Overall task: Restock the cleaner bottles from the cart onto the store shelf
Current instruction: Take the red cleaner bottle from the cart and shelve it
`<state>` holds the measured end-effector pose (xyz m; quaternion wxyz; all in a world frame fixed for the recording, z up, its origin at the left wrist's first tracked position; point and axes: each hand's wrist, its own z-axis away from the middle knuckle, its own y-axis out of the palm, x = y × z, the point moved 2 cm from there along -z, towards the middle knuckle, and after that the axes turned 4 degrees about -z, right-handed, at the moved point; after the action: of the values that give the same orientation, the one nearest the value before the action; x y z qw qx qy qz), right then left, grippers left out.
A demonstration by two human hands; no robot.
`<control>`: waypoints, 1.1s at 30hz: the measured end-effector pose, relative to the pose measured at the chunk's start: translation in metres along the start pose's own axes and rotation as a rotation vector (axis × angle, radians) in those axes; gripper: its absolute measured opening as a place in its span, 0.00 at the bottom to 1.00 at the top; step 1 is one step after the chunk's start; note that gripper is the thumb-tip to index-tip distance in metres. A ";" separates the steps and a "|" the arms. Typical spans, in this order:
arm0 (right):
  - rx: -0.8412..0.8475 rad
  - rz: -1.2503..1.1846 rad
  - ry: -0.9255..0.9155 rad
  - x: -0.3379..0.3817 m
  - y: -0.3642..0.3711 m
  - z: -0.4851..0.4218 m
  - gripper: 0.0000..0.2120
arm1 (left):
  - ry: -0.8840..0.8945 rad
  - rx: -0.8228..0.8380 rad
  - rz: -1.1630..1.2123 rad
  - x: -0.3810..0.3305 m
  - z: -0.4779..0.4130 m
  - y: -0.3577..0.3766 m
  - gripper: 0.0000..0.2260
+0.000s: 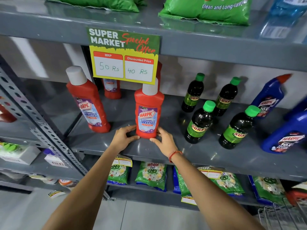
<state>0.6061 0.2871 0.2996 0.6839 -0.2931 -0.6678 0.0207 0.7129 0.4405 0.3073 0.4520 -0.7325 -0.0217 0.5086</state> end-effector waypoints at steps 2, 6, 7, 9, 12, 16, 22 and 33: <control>-0.009 -0.038 0.011 -0.004 -0.005 0.002 0.25 | -0.042 -0.056 0.066 -0.005 0.006 0.003 0.18; -0.038 -0.077 0.021 -0.008 -0.012 0.005 0.28 | -0.262 -0.582 0.285 0.000 0.044 0.002 0.07; -0.044 -0.076 0.019 -0.008 -0.012 0.005 0.28 | -0.317 -0.696 0.286 0.004 0.052 -0.001 0.11; -0.058 -0.083 0.021 -0.007 -0.010 0.002 0.28 | -0.389 -0.786 0.292 0.016 0.055 -0.013 0.24; -0.066 -0.085 0.026 -0.006 -0.007 -0.003 0.28 | -0.413 -0.723 0.226 0.031 0.038 -0.028 0.39; -0.045 -0.062 0.030 -0.009 -0.005 -0.006 0.30 | -0.455 -0.691 0.075 0.042 0.019 -0.035 0.40; -0.039 -0.038 0.028 -0.013 -0.004 -0.007 0.29 | -0.485 -0.749 0.000 0.046 0.015 -0.030 0.37; -0.007 -0.024 0.032 -0.017 -0.003 -0.009 0.31 | -0.452 -0.747 -0.016 0.048 0.016 -0.032 0.36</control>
<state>0.6115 0.2741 0.2862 0.6939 -0.2877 -0.6601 0.0057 0.7372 0.4930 0.2934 0.1437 -0.7158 -0.3083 0.6099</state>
